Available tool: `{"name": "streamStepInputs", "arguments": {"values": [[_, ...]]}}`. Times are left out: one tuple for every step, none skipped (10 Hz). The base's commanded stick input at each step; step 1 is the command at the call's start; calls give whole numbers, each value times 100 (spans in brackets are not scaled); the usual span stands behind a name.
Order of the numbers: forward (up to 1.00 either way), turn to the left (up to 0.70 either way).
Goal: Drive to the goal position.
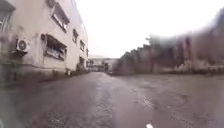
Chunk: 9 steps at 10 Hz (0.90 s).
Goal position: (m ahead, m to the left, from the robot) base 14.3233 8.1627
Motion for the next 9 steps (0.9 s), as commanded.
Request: {"name": "streamStepInputs", "arguments": {"values": [[50,8],[50,8],[50,8],[50,8],[50,8],[50,8],[50,8],[50,8],[50,8]]}}
